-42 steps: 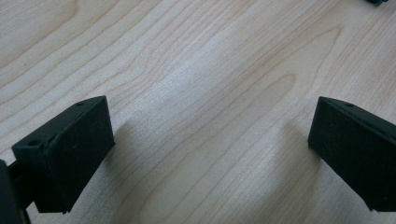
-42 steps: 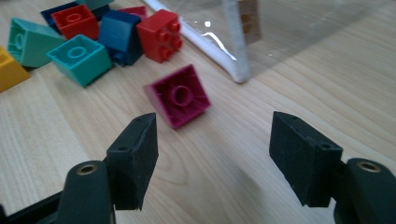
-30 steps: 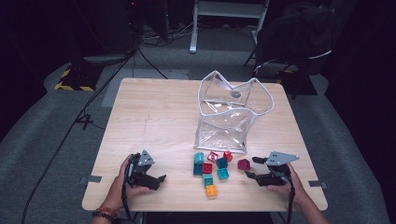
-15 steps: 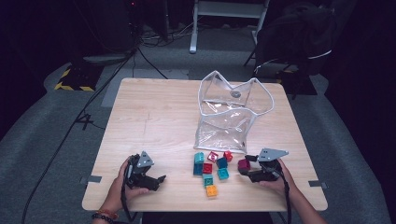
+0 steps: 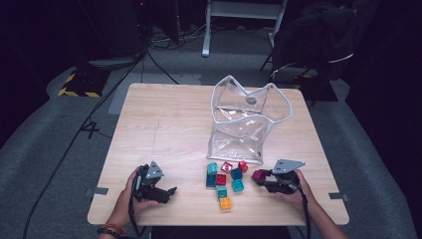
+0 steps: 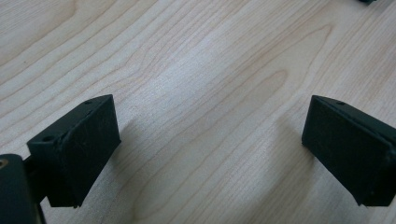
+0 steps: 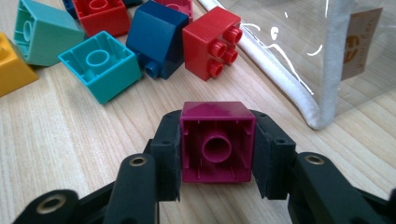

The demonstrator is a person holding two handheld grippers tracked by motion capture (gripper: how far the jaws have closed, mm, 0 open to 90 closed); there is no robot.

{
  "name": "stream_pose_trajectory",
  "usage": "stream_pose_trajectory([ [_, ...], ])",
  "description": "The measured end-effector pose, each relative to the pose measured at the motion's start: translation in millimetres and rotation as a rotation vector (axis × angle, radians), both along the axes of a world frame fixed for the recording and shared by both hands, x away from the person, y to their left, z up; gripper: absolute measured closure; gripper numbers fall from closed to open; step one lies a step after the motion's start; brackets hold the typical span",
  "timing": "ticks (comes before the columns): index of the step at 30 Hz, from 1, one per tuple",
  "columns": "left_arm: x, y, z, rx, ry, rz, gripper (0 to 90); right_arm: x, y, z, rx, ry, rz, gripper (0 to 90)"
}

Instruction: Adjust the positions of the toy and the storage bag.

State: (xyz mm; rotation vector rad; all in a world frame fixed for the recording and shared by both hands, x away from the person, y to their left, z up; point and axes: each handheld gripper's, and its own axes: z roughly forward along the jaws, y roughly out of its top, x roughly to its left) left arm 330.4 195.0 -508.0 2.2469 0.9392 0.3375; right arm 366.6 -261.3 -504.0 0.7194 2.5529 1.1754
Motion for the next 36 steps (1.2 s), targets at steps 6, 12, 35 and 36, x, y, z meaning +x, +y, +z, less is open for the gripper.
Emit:
stream_pose_trajectory([
  [6, 0.1, 0.1, 0.0, 0.001, 0.000, -0.001, 4.4, 4.8, -20.1, 1.5, -0.014, 0.004, -0.042, 59.1],
  [12, -0.1, 0.0, 0.1, 0.002, -0.001, 0.000, 4.4, 9.1, -43.2, 1.0, -0.004, 0.006, -0.124, 59.1],
  [35, -0.6, 0.3, 0.0, -0.002, -0.001, 0.001, 5.1, 17.2, -88.4, -0.5, 0.012, -0.005, -0.346, 59.1],
  [36, -0.6, 0.3, 0.0, -0.002, -0.001, 0.001, 5.1, 17.2, -88.4, -0.5, 0.012, -0.005, -0.346, 59.1],
])
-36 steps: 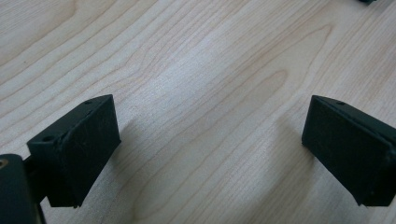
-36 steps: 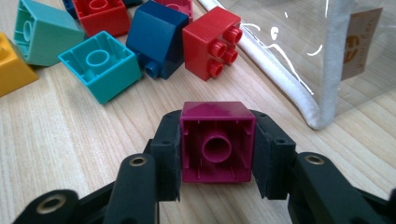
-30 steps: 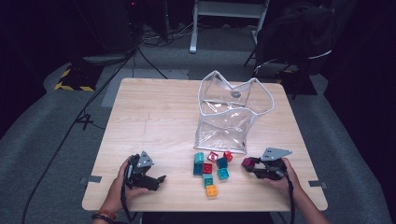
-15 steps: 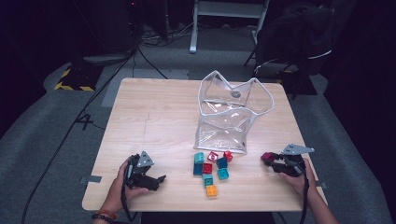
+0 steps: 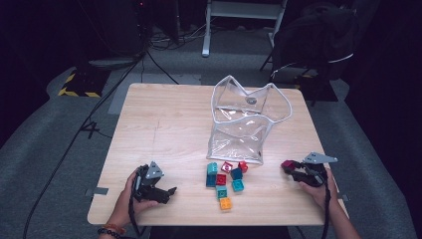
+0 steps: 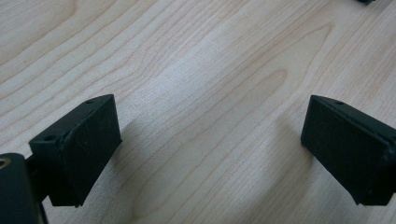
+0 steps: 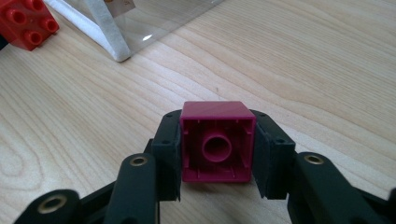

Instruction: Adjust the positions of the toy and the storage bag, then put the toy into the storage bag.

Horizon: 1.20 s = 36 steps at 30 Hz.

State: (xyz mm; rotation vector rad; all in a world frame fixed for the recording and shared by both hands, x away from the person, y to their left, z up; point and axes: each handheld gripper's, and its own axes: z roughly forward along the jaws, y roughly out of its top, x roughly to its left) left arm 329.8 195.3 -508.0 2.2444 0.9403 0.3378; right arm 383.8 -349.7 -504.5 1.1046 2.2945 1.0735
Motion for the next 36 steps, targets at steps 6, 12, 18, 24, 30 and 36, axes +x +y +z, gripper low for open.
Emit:
stream_pose_trajectory([
  [6, 0.1, 0.1, 0.0, -0.001, 0.001, 0.000, 5.1, -0.1, 0.4, -0.1, 0.002, -0.001, -0.015, 59.1],
  [12, 0.1, 0.1, 0.0, -0.001, 0.001, 0.001, 5.1, 0.0, 0.3, 0.0, 0.003, 0.002, -0.028, 59.1],
  [18, 0.0, 0.1, 0.0, -0.001, 0.001, 0.001, 5.1, 0.0, 0.2, -0.1, 0.003, -0.001, -0.032, 59.2],
  [24, 0.3, 0.1, 0.0, -0.001, 0.001, -0.002, 5.1, 0.2, -1.3, 0.1, 0.011, 0.006, -0.036, 59.1],
  [30, 0.1, 0.4, 0.0, 0.000, 0.000, -0.002, 5.2, 0.6, -2.3, 0.5, 0.013, 0.012, -0.041, 59.2],
  [36, 0.1, 0.5, 0.1, -0.001, 0.001, -0.003, 5.3, -1.2, -7.2, 3.4, 0.046, 0.007, -0.040, 59.2],
])
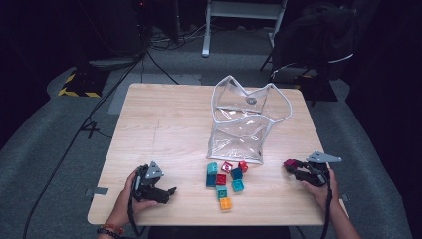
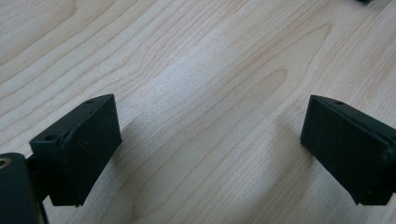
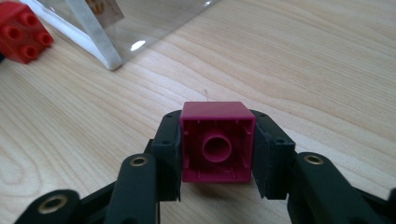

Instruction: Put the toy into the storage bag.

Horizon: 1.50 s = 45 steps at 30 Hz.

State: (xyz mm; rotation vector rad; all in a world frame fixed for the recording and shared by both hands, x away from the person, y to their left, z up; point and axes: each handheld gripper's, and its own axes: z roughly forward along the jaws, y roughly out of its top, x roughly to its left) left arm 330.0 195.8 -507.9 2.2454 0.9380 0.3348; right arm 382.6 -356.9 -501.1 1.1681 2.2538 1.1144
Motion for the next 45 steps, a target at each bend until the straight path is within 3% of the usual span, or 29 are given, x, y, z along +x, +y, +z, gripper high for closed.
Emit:
stream_pose_trajectory([
  [5, 0.0, 0.0, 0.0, 0.001, 0.000, 0.000, 5.3, -1.8, -1.6, 3.2, 0.014, -0.013, -0.012, 59.2],
  [9, -0.1, 0.0, 0.0, 0.000, -0.001, 0.000, 5.3, -5.0, 0.4, 16.1, 0.031, -0.054, -0.001, 59.2],
  [20, -0.1, 0.0, 0.0, 0.000, -0.001, 0.000, 5.2, -9.1, 7.0, 62.5, 0.046, -0.150, 0.006, 59.2],
  [23, -0.1, 0.0, -0.1, 0.000, -0.001, 0.000, 5.3, -10.6, 10.5, 79.4, 0.030, -0.186, 0.018, 59.2],
  [36, 0.0, 0.0, 0.0, 0.000, -0.001, 0.000, 5.2, -4.3, 13.5, 124.0, 0.042, -0.257, 0.025, 59.2],
  [40, -0.3, -0.2, -0.2, -0.002, 0.000, 0.003, 5.2, -3.5, 17.7, 145.4, 0.051, -0.293, 0.036, 59.2],
  [45, -0.3, -0.2, -0.3, -0.003, 0.000, 0.003, 5.2, -1.5, 20.8, 156.5, 0.057, -0.313, 0.041, 59.2],
])
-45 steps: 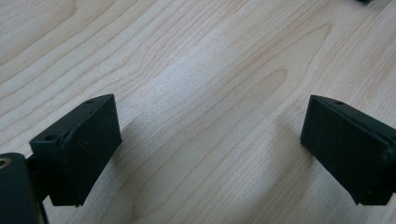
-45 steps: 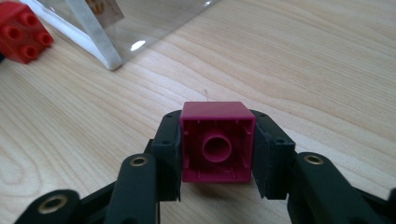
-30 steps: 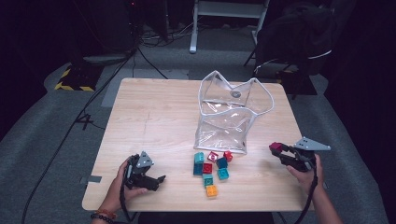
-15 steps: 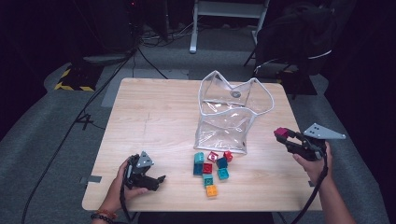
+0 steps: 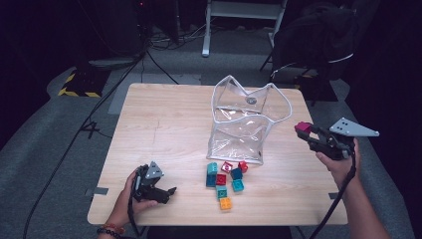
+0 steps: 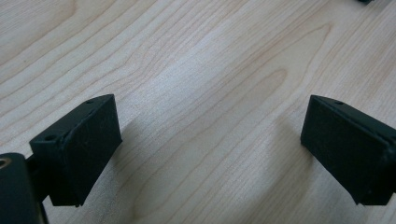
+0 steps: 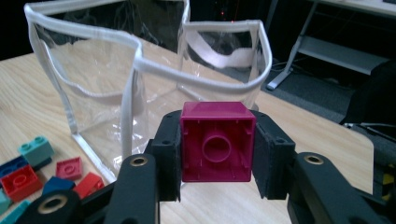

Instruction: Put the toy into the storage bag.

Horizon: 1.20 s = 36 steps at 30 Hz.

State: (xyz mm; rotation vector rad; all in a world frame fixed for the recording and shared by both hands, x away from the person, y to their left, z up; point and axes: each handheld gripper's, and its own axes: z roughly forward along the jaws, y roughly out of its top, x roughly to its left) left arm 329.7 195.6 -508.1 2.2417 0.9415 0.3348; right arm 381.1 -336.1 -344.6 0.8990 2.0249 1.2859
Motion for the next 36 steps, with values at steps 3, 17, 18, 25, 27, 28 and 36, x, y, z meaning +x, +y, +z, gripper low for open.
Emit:
stream_pose_trajectory([
  [3, 0.0, 0.0, 0.0, 0.000, 0.000, 0.000, 5.2, 2.6, 2.8, 8.7, 0.003, -0.014, 0.001, 59.2],
  [17, -0.1, 0.0, 0.1, 0.001, 0.001, 0.001, 5.2, 12.7, 22.7, 41.4, 0.009, -0.067, 0.026, 59.2],
  [18, -0.1, 0.0, 0.1, 0.001, 0.001, 0.001, 5.2, 12.7, 22.7, 41.4, 0.009, -0.067, 0.026, 59.2],
  [25, -0.1, 0.0, 0.0, 0.000, 0.001, 0.000, 5.2, 23.8, 37.2, 46.0, 0.009, -0.064, 0.045, 59.2],
  [27, 0.0, 0.0, 0.0, 0.001, 0.000, 0.000, 5.2, 27.5, 41.5, 46.6, 0.010, -0.058, 0.052, 59.2],
  [28, -0.1, 0.0, 0.1, 0.001, 0.001, 0.000, 5.2, 29.7, 44.3, 47.1, 0.009, -0.060, 0.054, 59.2],
  [36, 0.0, 0.0, 0.0, 0.001, 0.000, 0.000, 5.2, 43.9, 66.1, 48.8, 0.001, -0.047, 0.074, 59.2],
])
